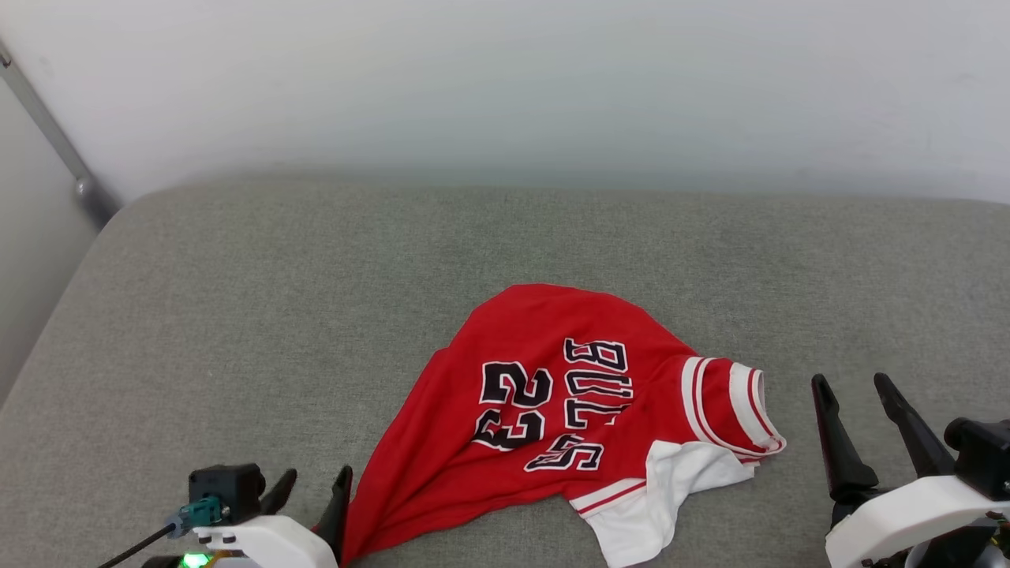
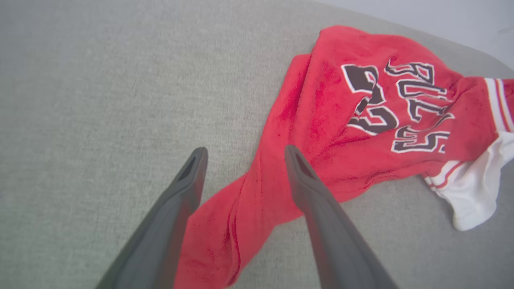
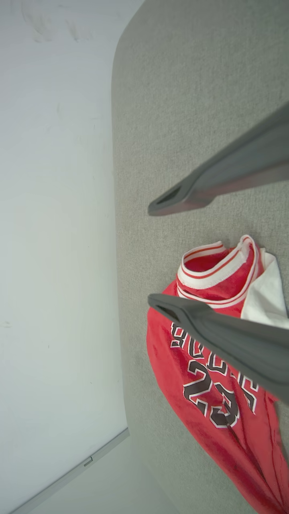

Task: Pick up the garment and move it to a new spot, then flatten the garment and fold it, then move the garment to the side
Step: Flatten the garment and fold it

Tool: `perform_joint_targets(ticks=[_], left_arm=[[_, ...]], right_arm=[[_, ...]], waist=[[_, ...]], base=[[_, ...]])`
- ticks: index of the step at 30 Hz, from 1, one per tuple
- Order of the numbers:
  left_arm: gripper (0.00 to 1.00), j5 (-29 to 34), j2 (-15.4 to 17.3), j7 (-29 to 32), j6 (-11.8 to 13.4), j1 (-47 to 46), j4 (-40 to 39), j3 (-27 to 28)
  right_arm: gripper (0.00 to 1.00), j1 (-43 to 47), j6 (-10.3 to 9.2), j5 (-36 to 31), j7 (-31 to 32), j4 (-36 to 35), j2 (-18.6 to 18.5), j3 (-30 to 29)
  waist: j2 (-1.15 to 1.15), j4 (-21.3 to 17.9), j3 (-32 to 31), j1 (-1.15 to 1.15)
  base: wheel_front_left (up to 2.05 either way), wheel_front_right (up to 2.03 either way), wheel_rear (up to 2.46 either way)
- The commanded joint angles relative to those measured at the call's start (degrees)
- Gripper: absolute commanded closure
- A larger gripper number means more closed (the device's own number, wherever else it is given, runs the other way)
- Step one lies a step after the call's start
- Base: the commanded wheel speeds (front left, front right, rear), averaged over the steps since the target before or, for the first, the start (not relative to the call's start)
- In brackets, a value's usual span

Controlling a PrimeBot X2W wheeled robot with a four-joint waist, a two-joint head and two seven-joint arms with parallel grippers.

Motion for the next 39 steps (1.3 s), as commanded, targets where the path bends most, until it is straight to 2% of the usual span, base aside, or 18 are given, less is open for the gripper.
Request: perform_joint_targets(ticks=[1,8,12,17,20,25,32,39], left_arm=[[0.00,1.20,0.13,-1.80,-0.16,-1.35,-0.33,0.46],[0.00,8.47,-0.93,-14.21,-1.97,-6.43,-2.37,0.92],[0.00,12.16,-1.57,-17.40,-2.62,-8.80,-2.97,1.22],[0.00,14.43,-2.68,-18.24,-2.74,-9.33,-2.89,1.68],[0.00,15.05,-3.07,-18.35,-2.44,-8.59,-3.22,1.76],[0.00,15.44,-4.26,-18.49,-3.39,-8.65,-3.75,1.23],[0.00,16.30,-6.06,-18.62,-4.98,-10.48,-2.92,0.84],[0.00,17.00,-7.80,-18.66,-6.91,-11.18,-1.75,1.04]], right_arm=[[0.00,0.54,-0.04,0.09,0.11,-0.05,0.11,0.07],[0.00,1.98,-0.04,-0.50,1.90,-0.43,0.11,-0.70],[0.00,2.44,-0.04,-1.02,4.30,-0.77,0.11,-1.33],[0.00,2.91,-0.04,-0.77,10.45,-0.07,0.11,-0.61],[0.00,2.87,-0.04,-1.57,18.94,0.63,0.04,1.88],[0.00,0.67,-0.04,1.24,32.45,0.80,-3.62,8.47],[0.00,-3.98,-0.04,4.11,38.00,5.10,-5.95,14.87],[0.00,-9.60,-0.04,3.76,37.09,14.46,-5.78,17.26]], waist=[[0.00,-0.63,-0.80,0.00],[0.00,-1.10,-1.69,0.00],[0.00,-0.81,-1.57,0.00],[0.00,-0.50,-1.57,0.00],[0.00,-0.16,-1.45,0.00],[0.00,1.74,-0.21,0.00],[0.00,4.99,1.94,0.00],[0.00,7.02,4.88,0.00]], base=[[0.00,0.00,0.00],[0.00,0.00,0.00],[0.00,0.00,0.00],[0.00,0.00,0.00],[0.00,0.00,0.00],[0.00,0.00,0.00],[0.00,0.00,0.00],[0.00,0.00,0.00]])
